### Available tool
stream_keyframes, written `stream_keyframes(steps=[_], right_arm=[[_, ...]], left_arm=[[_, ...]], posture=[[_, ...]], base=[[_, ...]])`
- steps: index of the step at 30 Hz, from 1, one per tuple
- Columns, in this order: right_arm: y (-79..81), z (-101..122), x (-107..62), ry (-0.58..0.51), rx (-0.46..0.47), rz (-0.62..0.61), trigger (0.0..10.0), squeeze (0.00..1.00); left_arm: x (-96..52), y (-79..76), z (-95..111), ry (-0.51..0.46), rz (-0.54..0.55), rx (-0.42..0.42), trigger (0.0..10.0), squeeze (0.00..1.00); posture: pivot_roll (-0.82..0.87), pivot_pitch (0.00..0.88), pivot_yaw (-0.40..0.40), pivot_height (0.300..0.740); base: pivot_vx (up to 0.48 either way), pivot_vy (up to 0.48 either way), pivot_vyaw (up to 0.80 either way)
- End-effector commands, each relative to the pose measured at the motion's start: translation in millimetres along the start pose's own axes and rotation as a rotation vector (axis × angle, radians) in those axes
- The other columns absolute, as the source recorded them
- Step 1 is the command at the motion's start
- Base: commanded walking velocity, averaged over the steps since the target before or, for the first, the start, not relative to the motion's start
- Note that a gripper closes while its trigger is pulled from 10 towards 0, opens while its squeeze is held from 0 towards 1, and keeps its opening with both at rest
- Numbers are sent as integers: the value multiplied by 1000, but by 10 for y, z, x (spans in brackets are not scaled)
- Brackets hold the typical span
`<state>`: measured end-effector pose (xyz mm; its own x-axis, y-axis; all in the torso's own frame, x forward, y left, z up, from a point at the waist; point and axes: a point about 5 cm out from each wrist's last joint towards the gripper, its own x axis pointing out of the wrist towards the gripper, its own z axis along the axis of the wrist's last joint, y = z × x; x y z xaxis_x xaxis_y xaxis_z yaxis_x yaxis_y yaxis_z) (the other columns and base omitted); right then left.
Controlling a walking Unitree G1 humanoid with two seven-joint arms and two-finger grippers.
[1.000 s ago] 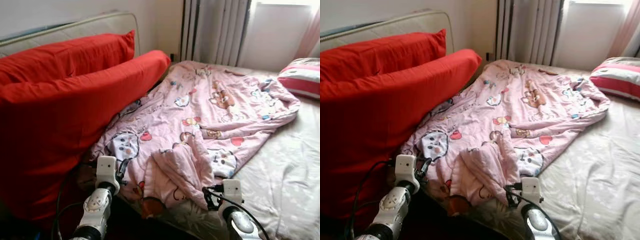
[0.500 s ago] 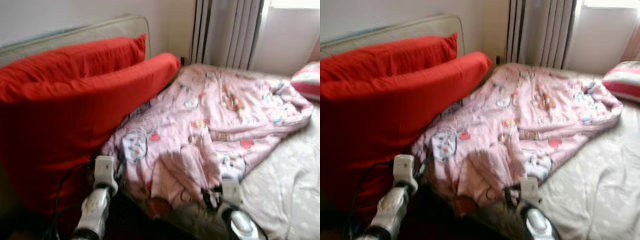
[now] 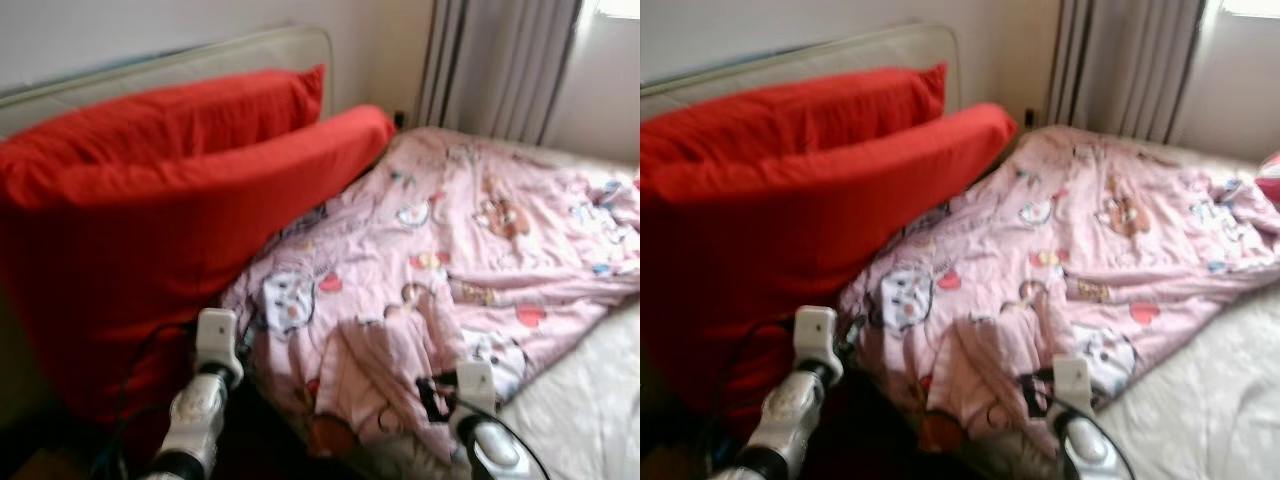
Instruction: Clean up the room
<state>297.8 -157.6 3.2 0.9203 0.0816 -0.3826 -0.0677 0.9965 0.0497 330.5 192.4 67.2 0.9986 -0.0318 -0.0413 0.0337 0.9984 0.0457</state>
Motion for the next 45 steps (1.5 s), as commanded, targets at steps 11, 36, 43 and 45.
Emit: stream_keyframes(steps=[11,36,43,45], right_arm=[[-130,-43,-26,33,4,-62,10000,1000],[-148,-207,-63,161,20,-87,10000,0],[-169,-188,-49,186,-18,-62,10000,0],[-171,-187,-49,187,-20,-61,10000,0]], left_arm=[[19,-98,-3,8,-30,-24,10000,0],[63,-84,47,12,-51,-14,10000,0],[189,-129,268,-59,-54,-29,10000,0],[197,-148,286,-66,-61,-28,10000,0]], posture=[[-33,27,25,602],[-32,129,43,602],[-19,188,43,602],[-17,204,44,602]], base=[[0,0,0],[0,0,0],[0,0,0],[0,0,0]])
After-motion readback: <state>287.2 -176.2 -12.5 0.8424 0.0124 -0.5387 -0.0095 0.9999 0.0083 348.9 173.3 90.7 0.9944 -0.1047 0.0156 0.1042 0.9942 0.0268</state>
